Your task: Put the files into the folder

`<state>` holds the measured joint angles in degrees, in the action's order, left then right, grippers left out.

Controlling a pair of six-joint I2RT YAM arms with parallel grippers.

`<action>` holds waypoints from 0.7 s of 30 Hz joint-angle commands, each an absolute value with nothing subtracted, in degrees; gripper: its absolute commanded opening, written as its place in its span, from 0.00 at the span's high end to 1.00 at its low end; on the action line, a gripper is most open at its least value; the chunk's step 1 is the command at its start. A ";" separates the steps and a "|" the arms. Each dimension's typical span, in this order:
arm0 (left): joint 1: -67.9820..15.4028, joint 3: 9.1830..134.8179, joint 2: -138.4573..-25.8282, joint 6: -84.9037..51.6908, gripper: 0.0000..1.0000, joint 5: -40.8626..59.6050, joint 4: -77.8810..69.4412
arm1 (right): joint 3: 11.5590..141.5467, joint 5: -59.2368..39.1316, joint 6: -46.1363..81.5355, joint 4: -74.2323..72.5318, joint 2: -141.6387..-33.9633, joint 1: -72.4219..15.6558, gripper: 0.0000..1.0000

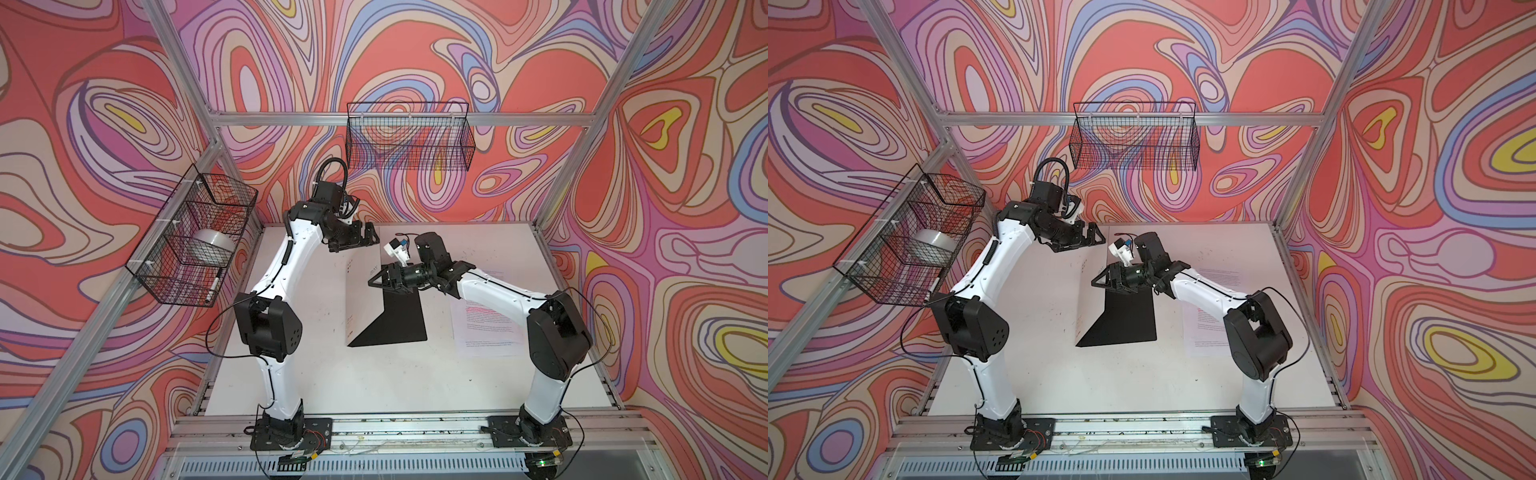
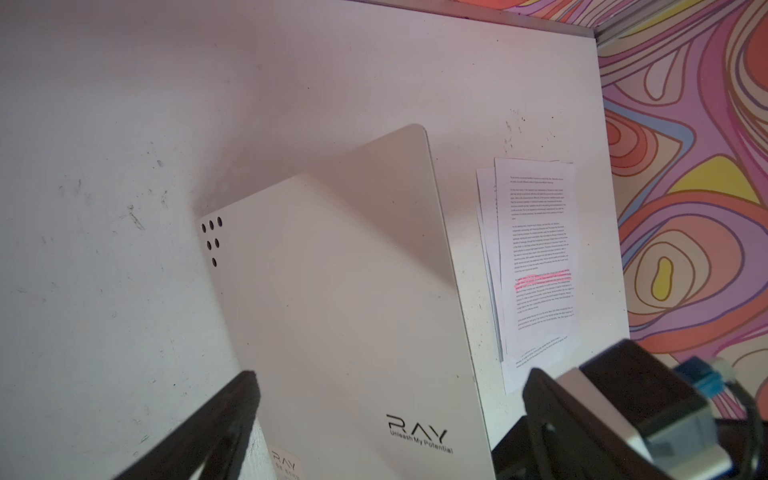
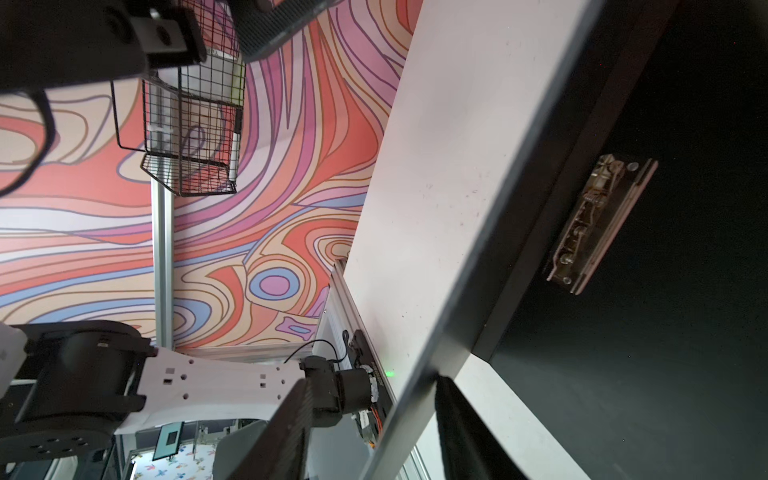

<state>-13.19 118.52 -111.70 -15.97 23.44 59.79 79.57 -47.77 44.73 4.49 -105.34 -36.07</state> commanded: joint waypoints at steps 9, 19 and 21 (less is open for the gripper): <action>-13.18 120.64 -113.10 -18.59 0.00 18.03 63.54 | 77.71 -40.28 50.97 -6.62 -104.09 -39.05 0.44; -13.23 120.47 -113.48 -17.94 0.00 15.59 63.80 | 79.92 -38.86 51.76 -8.48 -104.93 -41.72 0.42; -13.27 120.33 -113.38 -17.85 0.01 13.69 63.90 | 80.24 -38.51 51.93 -8.73 -104.97 -41.96 0.42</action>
